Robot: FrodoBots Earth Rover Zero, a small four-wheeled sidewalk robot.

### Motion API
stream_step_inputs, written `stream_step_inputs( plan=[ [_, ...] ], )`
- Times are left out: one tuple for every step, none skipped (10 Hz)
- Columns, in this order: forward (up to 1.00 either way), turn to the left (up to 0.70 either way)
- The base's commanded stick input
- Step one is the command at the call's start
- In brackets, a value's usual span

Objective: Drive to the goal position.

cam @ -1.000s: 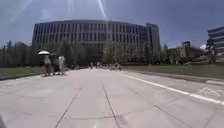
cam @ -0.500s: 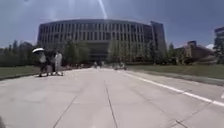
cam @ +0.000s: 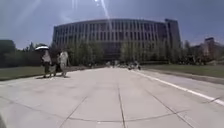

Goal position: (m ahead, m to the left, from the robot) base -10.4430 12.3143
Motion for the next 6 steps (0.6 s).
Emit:
stream_step_inputs(
  plan=[
    [0.85, 0.00],
    [0.85, 0.30],
    [0.85, 0.27],
    [0.85, 0.18],
    [0.85, 0.01],
    [0.85, 0.00]
  ],
)
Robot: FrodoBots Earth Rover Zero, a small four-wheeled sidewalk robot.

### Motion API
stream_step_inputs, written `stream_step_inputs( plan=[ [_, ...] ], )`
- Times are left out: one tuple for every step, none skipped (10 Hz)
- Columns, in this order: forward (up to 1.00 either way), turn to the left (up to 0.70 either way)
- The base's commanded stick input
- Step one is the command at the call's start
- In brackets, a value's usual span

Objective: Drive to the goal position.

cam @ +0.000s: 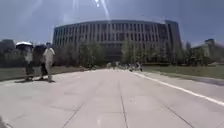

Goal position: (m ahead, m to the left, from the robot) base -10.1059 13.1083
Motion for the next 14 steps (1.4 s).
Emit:
stream_step_inputs(
  plan=[
    [0.85, 0.00],
    [0.85, 0.00],
    [0.85, 0.00],
    [0.85, 0.00],
    [0.85, 0.00],
    [0.85, 0.00],
    [0.85, 0.00],
    [0.85, 0.00],
    [0.85, 0.00],
    [0.85, 0.00],
    [0.85, 0.00],
    [0.85, 0.00],
    [0.85, 0.00],
    [0.85, 0.00]
  ],
)
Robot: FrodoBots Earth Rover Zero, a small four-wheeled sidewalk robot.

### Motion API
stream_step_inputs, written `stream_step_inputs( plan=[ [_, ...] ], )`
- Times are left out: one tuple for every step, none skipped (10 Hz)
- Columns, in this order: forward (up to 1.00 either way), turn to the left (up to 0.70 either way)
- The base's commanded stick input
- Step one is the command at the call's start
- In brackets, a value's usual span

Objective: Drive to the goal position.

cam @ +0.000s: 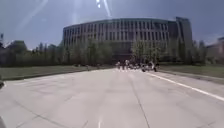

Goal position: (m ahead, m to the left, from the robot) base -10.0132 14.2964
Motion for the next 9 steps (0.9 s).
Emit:
stream_step_inputs(
  plan=[
    [0.85, 0.00],
    [0.85, 0.00],
    [0.85, 0.00],
    [0.85, 0.00],
    [0.85, 0.00],
    [0.85, 0.00],
    [0.85, 0.00],
    [0.85, 0.00],
    [0.85, 0.00]
  ],
)
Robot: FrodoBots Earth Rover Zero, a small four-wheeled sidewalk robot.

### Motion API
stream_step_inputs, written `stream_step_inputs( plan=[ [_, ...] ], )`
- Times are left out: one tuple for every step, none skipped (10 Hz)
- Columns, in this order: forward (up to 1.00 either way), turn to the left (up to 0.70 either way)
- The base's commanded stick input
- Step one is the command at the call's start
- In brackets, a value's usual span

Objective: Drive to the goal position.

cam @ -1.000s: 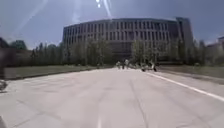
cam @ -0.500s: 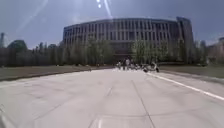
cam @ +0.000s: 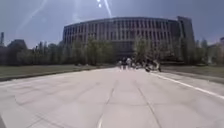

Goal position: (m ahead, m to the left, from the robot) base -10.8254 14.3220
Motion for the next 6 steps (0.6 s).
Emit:
stream_step_inputs(
  plan=[
    [0.85, 0.00],
    [0.85, 0.00],
    [0.85, 0.00],
    [0.85, 0.00],
    [0.85, 0.00],
    [0.85, 0.00]
  ],
)
